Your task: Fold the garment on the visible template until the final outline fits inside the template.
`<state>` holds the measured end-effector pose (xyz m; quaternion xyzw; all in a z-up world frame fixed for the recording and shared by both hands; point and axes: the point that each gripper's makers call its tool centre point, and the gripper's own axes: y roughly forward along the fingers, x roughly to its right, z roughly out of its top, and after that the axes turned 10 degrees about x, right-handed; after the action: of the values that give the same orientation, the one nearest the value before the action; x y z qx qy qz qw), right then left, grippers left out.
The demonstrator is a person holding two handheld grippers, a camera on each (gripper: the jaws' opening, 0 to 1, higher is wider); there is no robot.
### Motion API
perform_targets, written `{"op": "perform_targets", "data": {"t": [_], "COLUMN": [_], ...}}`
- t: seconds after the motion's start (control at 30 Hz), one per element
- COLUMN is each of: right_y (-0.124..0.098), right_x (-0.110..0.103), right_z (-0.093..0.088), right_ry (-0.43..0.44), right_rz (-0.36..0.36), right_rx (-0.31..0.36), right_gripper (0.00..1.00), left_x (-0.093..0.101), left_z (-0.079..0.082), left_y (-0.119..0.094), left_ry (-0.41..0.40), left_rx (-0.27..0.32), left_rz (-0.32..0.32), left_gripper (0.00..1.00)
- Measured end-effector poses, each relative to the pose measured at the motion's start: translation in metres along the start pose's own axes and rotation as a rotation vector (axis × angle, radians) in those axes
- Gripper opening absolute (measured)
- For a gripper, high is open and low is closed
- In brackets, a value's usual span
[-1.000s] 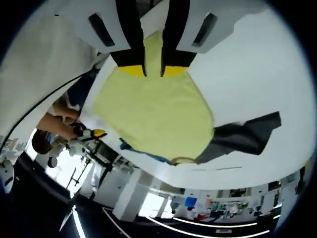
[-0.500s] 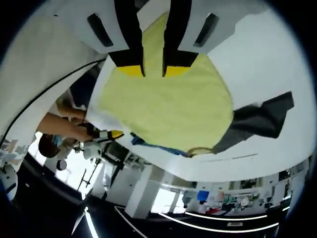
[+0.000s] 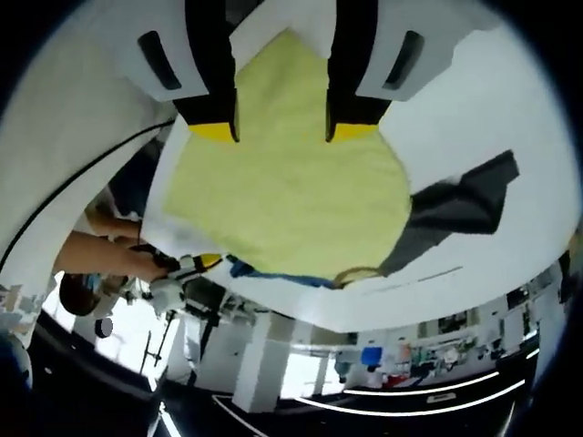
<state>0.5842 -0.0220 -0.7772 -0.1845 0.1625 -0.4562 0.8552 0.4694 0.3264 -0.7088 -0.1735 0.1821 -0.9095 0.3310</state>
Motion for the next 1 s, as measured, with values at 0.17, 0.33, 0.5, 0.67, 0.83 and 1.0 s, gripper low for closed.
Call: {"op": "perform_targets", "data": {"t": [0.17, 0.33, 0.5, 0.67, 0.83, 1.0], "right_y": [0.003, 0.007, 0.011, 0.014, 0.015, 0.012], "right_x": [0.001, 0.0, 0.001, 0.0, -0.001, 0.002], "right_z": [-0.001, 0.001, 0.002, 0.003, 0.003, 0.006], "right_ry": [0.005, 0.023, 0.014, -0.007, -0.03, -0.033], "right_rz": [-0.003, 0.006, 0.009, 0.017, 0.025, 0.024], "right_rx": [-0.002, 0.007, 0.006, 0.005, 0.002, 0.011], "right_gripper": [0.1, 0.09, 0.08, 0.04, 0.01, 0.0], "left_x": [-0.002, -0.003, 0.0, 0.003, 0.006, 0.005], "left_z": [-0.001, -0.001, -0.002, 0.0, 0.0, -0.001], "left_y": [-0.003, -0.004, -0.003, -0.002, -0.001, 0.0], "left_ry": [-0.009, -0.013, -0.008, -0.002, -0.003, -0.006], "left_rx": [0.002, 0.006, 0.001, 0.009, 0.007, 0.008], "left_rz": [0.02, 0.033, 0.025, 0.012, -0.001, 0.002], "left_gripper": [0.46, 0.48, 0.49, 0.49, 0.49, 0.49]}}
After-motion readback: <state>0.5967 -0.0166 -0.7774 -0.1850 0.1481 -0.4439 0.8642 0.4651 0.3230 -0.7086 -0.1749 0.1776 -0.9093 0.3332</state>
